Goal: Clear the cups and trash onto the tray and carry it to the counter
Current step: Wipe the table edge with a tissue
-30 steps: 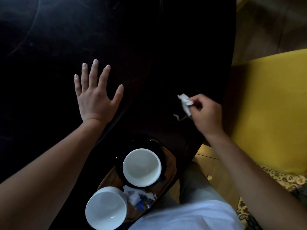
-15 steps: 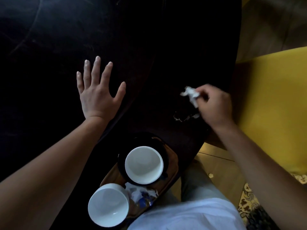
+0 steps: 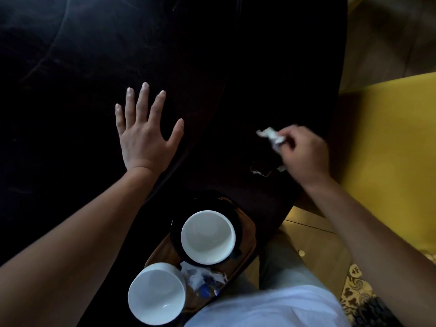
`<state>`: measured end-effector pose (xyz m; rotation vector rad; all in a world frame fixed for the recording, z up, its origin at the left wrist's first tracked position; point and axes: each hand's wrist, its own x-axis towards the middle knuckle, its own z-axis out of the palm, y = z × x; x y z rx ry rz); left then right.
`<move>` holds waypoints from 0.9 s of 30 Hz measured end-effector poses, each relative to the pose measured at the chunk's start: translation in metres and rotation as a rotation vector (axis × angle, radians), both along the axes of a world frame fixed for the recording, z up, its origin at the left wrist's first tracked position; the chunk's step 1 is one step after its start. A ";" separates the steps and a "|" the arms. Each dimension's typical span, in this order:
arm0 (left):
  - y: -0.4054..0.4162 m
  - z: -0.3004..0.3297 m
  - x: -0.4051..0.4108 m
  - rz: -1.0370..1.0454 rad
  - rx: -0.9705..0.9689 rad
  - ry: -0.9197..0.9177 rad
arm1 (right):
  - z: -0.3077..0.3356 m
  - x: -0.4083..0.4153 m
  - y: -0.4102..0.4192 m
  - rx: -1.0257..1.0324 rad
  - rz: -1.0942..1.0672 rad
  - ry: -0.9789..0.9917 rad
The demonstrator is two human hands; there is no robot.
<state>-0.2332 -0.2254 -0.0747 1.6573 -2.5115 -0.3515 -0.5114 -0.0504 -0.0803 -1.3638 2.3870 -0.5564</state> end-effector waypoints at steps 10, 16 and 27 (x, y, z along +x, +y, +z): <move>0.001 -0.001 0.001 -0.001 -0.002 0.007 | 0.011 0.044 0.027 0.137 0.308 -0.094; 0.000 0.000 0.001 -0.001 -0.003 0.007 | 0.003 -0.029 -0.006 -0.002 -0.024 0.057; 0.000 0.000 -0.001 0.000 0.004 0.002 | -0.002 0.037 0.058 0.143 -0.003 -0.080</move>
